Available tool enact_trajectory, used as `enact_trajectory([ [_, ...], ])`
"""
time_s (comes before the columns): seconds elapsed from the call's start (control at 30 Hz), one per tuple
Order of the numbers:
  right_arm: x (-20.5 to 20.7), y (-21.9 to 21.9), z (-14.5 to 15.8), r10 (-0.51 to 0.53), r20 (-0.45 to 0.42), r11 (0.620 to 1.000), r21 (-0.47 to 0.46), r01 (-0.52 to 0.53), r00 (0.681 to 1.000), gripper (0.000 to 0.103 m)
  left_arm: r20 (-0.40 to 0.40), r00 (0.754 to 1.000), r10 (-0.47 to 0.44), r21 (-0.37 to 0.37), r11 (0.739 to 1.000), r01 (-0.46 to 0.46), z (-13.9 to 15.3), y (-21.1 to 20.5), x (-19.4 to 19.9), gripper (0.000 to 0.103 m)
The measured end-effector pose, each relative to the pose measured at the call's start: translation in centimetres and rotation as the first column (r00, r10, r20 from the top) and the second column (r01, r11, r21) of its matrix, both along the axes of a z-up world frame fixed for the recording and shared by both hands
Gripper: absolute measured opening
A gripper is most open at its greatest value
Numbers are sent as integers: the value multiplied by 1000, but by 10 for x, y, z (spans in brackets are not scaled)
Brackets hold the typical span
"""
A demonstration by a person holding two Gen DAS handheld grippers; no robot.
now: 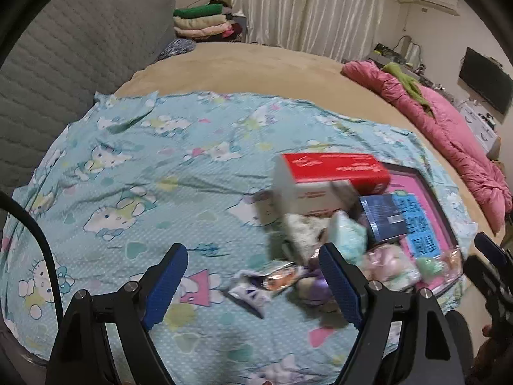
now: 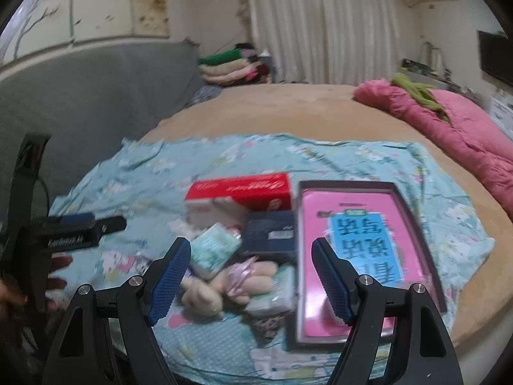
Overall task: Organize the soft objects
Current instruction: 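Move both open tools back toward the pile of soft items, then grasp the white snack packet with the left tool while the right tool grasps the plush bunny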
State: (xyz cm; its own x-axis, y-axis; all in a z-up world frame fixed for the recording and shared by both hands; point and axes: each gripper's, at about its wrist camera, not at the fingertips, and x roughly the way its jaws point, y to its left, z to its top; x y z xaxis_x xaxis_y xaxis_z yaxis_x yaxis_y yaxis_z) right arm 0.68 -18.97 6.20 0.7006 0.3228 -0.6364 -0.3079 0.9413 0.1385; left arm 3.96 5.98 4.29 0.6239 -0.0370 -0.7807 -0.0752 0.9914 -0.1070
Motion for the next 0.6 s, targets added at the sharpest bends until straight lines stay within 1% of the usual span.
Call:
enact_trajectory([
  [0.1, -1, 18, -16, 71, -29, 997, -31, -72, 997, 79, -27, 1000, 9, 5, 1000, -9, -15, 9, 3, 84],
  [0.23, -1, 39, -42, 133, -80, 987, -79, -140, 988, 79, -63, 998, 1, -20, 1000, -2, -37, 18, 5, 84],
  [0.27, 0, 45, -50, 146, -92, 982, -103, -156, 985, 79, -71, 997, -5, -20, 1000, 4, -41, 18, 6, 84],
  [0.37, 1, 57, -66, 178, -104, 968, -158, -193, 979, 79, -88, 996, -31, -24, 999, 29, -53, 17, 8, 84],
  [0.6, 7, 73, -89, 221, -123, 946, -213, -243, 967, 79, -96, 989, -116, -11, 993, 115, -70, 2, 11, 84],
])
